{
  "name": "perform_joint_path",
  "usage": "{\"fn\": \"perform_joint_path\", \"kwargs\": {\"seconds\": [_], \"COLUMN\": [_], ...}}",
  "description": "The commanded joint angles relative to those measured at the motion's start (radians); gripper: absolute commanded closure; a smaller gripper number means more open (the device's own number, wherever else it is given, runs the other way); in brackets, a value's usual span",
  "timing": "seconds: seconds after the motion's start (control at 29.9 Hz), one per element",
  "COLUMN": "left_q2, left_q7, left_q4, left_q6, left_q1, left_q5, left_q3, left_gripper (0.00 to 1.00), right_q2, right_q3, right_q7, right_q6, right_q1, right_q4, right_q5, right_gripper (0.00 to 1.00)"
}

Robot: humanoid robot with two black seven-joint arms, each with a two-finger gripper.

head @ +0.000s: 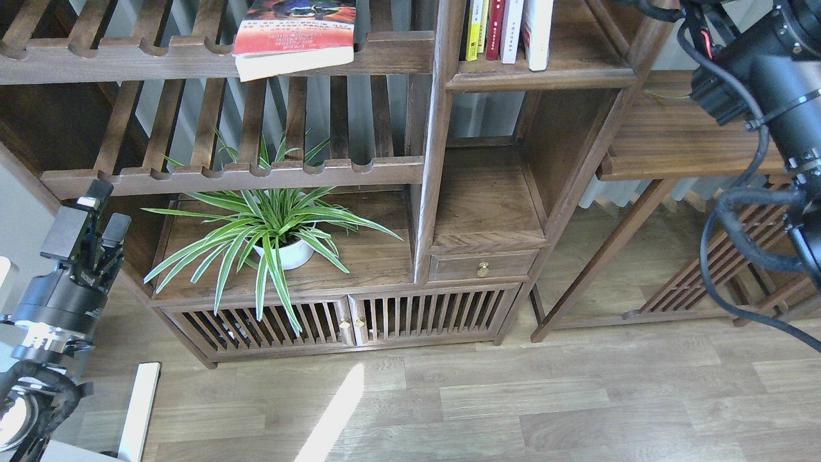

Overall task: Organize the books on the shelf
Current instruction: 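Withdraw the right gripper from the cubby and lower the left gripper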

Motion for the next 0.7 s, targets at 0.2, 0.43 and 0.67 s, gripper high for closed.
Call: {"fn": "perform_joint_path", "kwargs": {"seconds": [0.2,0.43,0.67], "left_q2": [-0.001,-0.002,-0.002], "left_q7": [0.000,0.002,0.002], "left_q4": [0.000,-0.001,-0.012], "left_q6": [0.000,0.000,0.000], "left_q1": [-0.009,-0.014,-0.017], "left_q5": [0.000,0.000,0.006], "left_q3": [0.000,0.002,0.003], "left_gripper": [0.02,0.02,0.02], "right_q2": [-0.034,-0.057,-0.077], "right_q3": [0.061,0.125,0.249], "right_q7": [-0.020,-0.010,-0.011], "right_q6": [-0.026,-0.028,-0.016], "right_q1": [-0.079,-0.148,-0.250], "right_q4": [0.191,0.278,0.384], "right_q5": [0.009,0.009,0.009], "right_gripper": [0.40,0.28,0.16]}}
